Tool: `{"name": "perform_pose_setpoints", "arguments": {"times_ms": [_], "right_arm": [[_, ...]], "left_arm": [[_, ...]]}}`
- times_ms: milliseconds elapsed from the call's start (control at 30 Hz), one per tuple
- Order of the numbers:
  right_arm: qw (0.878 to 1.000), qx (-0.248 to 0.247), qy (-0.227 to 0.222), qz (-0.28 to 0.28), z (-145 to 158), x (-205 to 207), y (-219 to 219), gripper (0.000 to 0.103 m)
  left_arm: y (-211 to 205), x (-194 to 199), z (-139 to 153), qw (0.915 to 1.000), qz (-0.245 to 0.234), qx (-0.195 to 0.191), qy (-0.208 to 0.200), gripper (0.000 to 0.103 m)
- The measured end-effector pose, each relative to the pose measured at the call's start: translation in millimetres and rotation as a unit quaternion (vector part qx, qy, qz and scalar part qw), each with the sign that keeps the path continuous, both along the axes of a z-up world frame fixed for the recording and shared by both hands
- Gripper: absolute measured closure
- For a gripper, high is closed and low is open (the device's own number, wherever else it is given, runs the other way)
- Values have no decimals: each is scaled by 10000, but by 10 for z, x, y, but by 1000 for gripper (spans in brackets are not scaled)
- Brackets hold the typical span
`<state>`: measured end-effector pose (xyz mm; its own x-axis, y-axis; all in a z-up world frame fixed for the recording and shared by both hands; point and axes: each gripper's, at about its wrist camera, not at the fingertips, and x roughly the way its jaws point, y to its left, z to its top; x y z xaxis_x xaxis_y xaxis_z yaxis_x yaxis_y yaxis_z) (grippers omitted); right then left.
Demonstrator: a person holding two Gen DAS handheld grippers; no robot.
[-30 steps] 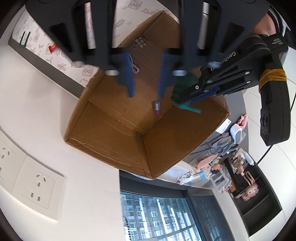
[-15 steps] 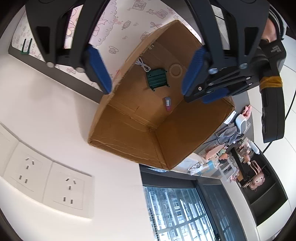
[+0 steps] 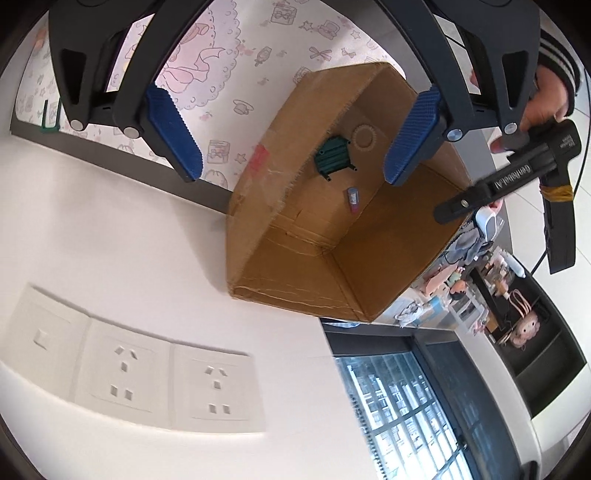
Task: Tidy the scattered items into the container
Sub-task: 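Move both tools back over the mat toward the remaining items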
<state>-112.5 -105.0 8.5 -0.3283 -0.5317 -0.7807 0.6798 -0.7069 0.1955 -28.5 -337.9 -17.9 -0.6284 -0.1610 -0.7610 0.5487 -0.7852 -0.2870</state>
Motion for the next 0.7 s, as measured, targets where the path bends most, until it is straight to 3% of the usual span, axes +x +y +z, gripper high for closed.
{"name": "perform_pose_setpoints", "arguments": {"times_ms": [267,700], "right_arm": [[9989,-284,-116,-366,-112,-174,444,3],[9942,-57,-32,-1076,-83,-611,1288,3]], "left_arm": [[652,-345,-26,9990,-432,-110,77,12],[1808,-1161,-14,9891,-1369,-533,-95,12]]}}
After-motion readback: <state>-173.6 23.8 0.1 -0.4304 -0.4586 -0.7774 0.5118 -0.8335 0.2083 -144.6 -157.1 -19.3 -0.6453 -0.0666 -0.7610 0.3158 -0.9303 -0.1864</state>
